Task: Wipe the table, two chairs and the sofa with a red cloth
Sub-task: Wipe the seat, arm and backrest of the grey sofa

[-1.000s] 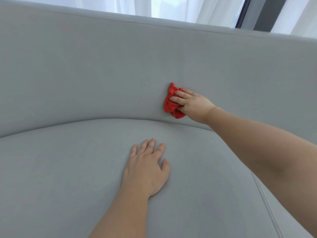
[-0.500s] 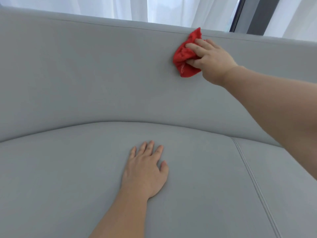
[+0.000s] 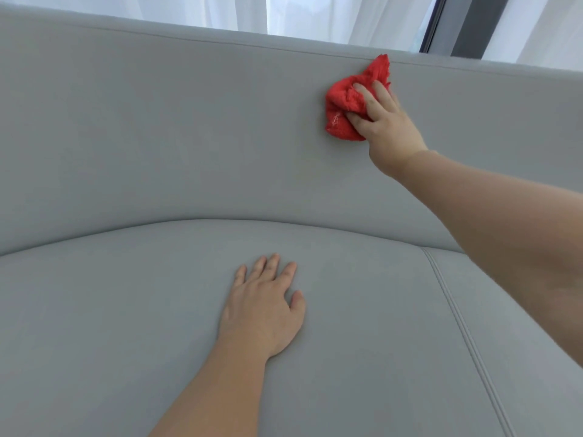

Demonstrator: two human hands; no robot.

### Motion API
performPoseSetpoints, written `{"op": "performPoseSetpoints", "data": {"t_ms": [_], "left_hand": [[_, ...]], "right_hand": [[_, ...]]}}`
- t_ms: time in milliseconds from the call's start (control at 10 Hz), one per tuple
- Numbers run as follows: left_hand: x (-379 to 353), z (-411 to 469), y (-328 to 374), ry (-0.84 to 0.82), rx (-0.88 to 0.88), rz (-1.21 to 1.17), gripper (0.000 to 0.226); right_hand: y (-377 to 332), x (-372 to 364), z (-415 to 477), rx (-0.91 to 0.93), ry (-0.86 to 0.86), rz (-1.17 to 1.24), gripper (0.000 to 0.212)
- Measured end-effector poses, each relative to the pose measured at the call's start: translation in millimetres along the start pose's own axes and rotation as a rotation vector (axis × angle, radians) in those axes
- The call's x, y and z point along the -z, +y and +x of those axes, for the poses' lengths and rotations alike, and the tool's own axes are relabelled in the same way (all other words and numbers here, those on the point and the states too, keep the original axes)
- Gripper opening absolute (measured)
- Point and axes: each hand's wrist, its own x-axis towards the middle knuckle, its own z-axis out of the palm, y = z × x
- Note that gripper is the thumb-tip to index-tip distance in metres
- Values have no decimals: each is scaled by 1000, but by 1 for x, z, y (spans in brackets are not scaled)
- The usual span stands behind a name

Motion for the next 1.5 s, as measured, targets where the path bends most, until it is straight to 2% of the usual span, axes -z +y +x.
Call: {"op": "performPoseSetpoints", "data": {"t_ms": [200,300,400,500,600,700,1000,1200,1300,1400,1500], "left_hand": [[0,0,0,-4,3,-1,57],[0,1,1,-3,4,3,57],[0,1,1,-1,0,3,57],[-1,1,0,9,-1,8,57],[-2,2,-1,16,0,6,57],[-2,1,-1,16,0,11,57],[-3,1,-1,18,2,7,57],[-3,1,0,9,3,6,57],[-2,1,1,-9,16,26,68],[2,0,3,-40,27,52,73],[8,-1,7,-84,29,70,71]], "right_hand": [[-24,-27,-31,10,-6,45,50],[-38,-41,-49,64,-92,26,51],[-50,-62,-72,243,-242,32,50],[-66,-67,-80,392,-409,-59,37],[-64,-69,-85,416,-547,-56,21],[-51,-68,-84,433,-350,-31,14],[22,-14,-59,371,-241,-81,40],[70,22,-46,194,-134,-84,53],[86,39,-43,-11,-100,26,49],[86,49,-37,-50,-132,115,66],[92,53,-36,-140,-141,130,72]]}}
